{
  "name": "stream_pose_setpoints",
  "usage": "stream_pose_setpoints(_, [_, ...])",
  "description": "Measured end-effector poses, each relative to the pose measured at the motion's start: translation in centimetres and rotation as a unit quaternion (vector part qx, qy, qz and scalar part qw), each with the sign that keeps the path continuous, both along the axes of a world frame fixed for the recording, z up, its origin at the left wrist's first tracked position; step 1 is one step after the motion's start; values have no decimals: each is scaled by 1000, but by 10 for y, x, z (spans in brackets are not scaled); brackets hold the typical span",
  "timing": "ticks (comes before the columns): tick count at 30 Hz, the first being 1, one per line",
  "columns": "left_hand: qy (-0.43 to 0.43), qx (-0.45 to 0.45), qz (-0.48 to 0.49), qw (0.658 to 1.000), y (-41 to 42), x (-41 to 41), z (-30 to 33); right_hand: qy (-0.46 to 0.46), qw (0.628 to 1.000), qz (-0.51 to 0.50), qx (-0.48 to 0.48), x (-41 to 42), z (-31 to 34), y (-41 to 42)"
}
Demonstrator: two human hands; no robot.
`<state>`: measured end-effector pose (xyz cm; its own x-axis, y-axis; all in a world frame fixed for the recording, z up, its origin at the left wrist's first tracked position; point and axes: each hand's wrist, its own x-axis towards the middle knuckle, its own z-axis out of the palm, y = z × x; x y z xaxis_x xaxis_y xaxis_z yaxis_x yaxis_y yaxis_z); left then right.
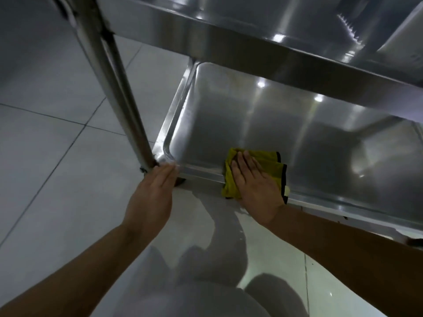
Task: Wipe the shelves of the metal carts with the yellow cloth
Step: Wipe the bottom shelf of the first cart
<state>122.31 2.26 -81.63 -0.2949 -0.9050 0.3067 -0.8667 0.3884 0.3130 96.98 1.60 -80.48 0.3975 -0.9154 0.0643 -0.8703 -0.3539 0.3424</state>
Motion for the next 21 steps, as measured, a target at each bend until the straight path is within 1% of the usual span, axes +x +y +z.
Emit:
stream_pose_setpoints(2, [1,-5,-16,1000,0,4,-6,-3,1000,4,-5,15,-1,-5])
stream_pose_setpoints(6, [29,15,-40,999,-3,13,-6,-15,999,34,-17,53,-6,-19])
stream_pose_setpoints(10, [45,-13,-34,998,6,31,-3,-49,997,54,-34,97,-9,-34])
stream_pose_setpoints(14, [51,-18,-10,999,18,46,-10,-41,997,59,-33,135,-18,-51])
stream_pose_setpoints(18, [53,-41,-3,998,18,48,-8,-50,996,68,-21,137,-16,-54])
stream_pose_setpoints(21, [35,-43,-18,998,14,38,2,-65,990,118,-38,111,-12,-49])
